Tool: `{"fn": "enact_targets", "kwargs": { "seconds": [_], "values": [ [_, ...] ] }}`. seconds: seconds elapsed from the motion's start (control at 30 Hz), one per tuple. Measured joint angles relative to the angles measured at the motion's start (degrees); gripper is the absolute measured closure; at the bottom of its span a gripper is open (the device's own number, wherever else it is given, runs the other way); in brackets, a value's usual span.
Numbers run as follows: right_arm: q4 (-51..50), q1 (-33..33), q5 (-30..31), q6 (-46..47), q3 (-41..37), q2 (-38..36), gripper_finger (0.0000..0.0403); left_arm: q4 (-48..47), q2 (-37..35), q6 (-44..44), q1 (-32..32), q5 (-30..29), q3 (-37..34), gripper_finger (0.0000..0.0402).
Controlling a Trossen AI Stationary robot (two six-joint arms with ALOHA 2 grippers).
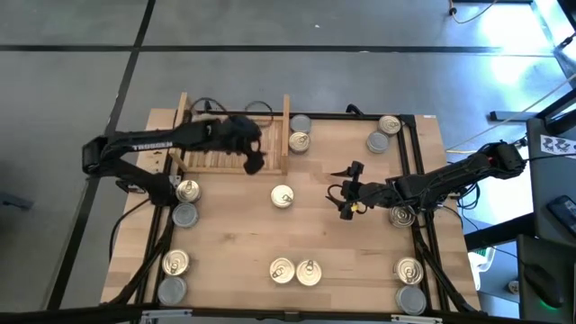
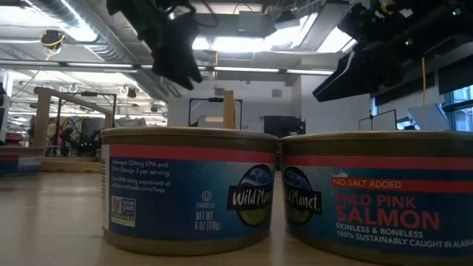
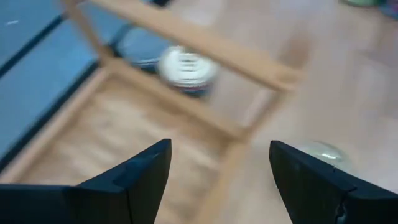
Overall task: Stack canned seafood by type on shelf
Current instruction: Stack the blue tuna can on top of the other blue tuna can on the shelf
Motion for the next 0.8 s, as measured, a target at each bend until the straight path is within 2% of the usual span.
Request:
{"fn": "enact_targets", "kwargs": {
  "seconds": [0.2, 0.4, 0.6, 0.8],
  "values": [
    [0.8, 0.0, -2.3, 0.0, 0.0, 0.0, 0.0045, 6.7, 4.0, -0.6, -9.5, 0.2, -3.6, 0.0133],
    [3.2, 0.0, -5.7, -0.4, 0.0, 0.2, 0.0045, 26.6, 9.6, 5.7, -16.4, 0.3, -10.0, 0.0133],
    [6.9, 0.0, -9.5, -1.3, 0.1, 3.0, 0.0045, 33.4, 14.1, 7.3, -15.8, -0.5, -13.8, 0.0151],
    [12.1, 0.0, -9.5, -1.6, 0.0, 7.9, 0.0045, 39.5, 14.8, 6.0, -14.5, 1.3, -19.1, 0.0190]
  ]
}}
